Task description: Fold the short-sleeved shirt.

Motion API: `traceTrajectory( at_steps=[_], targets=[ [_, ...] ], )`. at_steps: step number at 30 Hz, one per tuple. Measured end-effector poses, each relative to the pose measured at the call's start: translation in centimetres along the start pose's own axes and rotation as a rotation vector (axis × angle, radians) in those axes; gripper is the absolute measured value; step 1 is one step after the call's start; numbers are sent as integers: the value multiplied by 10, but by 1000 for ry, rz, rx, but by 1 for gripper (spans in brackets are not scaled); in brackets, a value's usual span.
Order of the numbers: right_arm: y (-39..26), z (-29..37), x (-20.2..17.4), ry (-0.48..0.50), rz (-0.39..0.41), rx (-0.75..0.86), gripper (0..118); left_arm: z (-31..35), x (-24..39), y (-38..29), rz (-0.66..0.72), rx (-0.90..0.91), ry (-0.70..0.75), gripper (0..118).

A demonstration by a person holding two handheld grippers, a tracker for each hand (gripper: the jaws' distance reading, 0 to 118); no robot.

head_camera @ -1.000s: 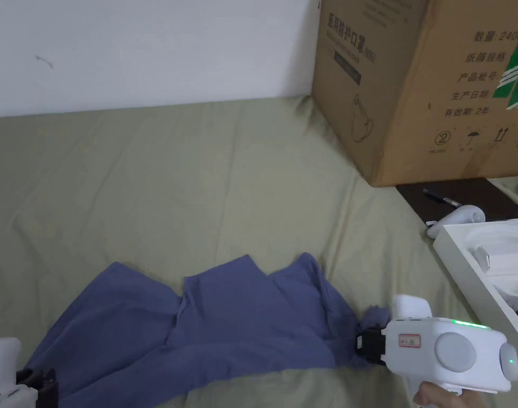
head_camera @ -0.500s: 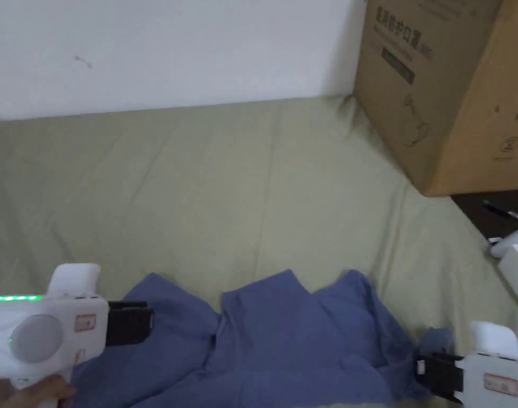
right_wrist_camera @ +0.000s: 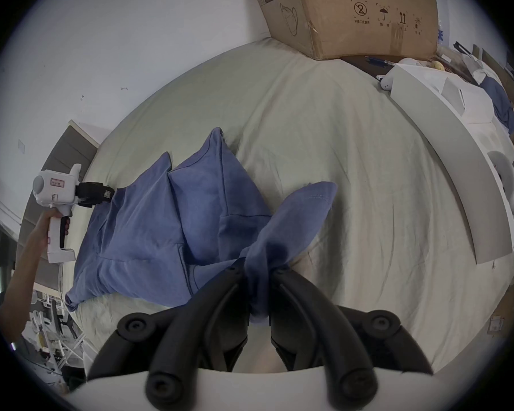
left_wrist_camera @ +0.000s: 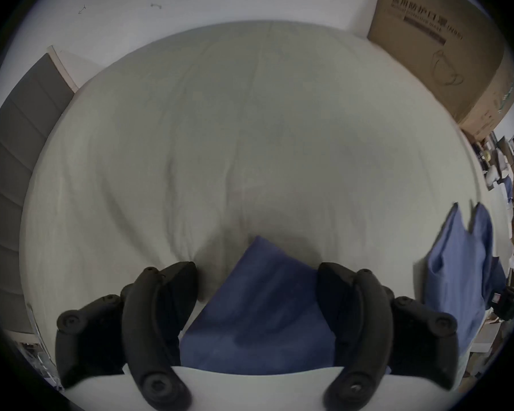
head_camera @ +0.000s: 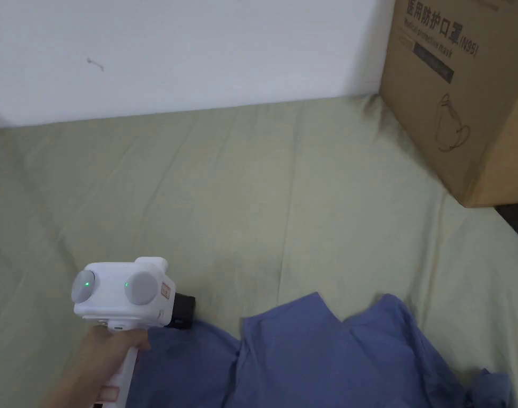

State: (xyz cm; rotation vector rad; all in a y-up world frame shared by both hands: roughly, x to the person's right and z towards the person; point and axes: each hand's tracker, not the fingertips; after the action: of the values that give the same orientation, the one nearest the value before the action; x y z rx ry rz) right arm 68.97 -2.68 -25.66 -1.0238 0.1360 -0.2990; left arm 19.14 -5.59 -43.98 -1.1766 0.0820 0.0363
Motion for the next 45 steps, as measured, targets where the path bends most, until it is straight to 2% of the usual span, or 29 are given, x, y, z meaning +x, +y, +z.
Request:
traceTrajectory(
  at_steps=[2, 4, 5, 6, 11, 14, 17, 23, 25, 27, 30, 32, 35, 38, 40, 41, 45],
  targets=[
    [-1, -3, 2, 1, -2, -9, 12, 10, 4, -5, -38, 33, 27, 79],
    [-2, -5, 2, 0, -11, -13, 12, 18, 11, -11, -93, 70, 69, 43],
    [-2, -5, 1, -2, -15, -12, 12, 20, 14, -13, -112, 85, 94, 15],
    [0, -2, -2, 2, -15, -9, 12, 20, 15, -15, -135, 82, 127, 1],
    [10, 9, -4, 5, 11, 41, 12, 42, 6, -10, -64, 79, 45, 1],
    [33, 34, -10, 54, 11, 120, 12, 94, -9, -5, -20, 211, 9, 1],
    [55, 56, -25, 98, 30, 189, 12, 166, -19, 1, -8, 348, 45, 1],
    [93, 116, -81, 91, 230, 385, 12, 333, -52, -5, 31, 710, 74, 1],
    [102, 141, -99, 88, 251, 479, 12, 392, -58, -19, 63, 857, 68, 1],
    [107, 175, -120, 120, 268, 610, 12, 449, -54, -39, 15, 1011, 107, 1],
    [111, 217, -141, 180, 264, 782, 12, 517, -45, -69, -20, 1207, 259, 1],
    [111, 246, -156, 241, 274, 916, 12, 551, -37, -83, -30, 1292, 302, 1],
    [110, 286, -176, 270, 275, 1105, 12, 584, -34, -95, -10, 1391, 386, 1],
    [111, 315, -190, 296, 220, 1265, 12, 606, -35, -107, 35, 1452, 385, 1],
    [113, 333, -195, 324, 195, 1313, 12, 614, -36, -113, 61, 1470, 377, 1],
    [115, 339, -198, 307, 193, 1325, 12, 617, -37, -116, 55, 1473, 381, 1],
    [128, 358, -198, 324, 188, 1314, 12, 623, -47, -118, 72, 1440, 348, 1]
  ],
)
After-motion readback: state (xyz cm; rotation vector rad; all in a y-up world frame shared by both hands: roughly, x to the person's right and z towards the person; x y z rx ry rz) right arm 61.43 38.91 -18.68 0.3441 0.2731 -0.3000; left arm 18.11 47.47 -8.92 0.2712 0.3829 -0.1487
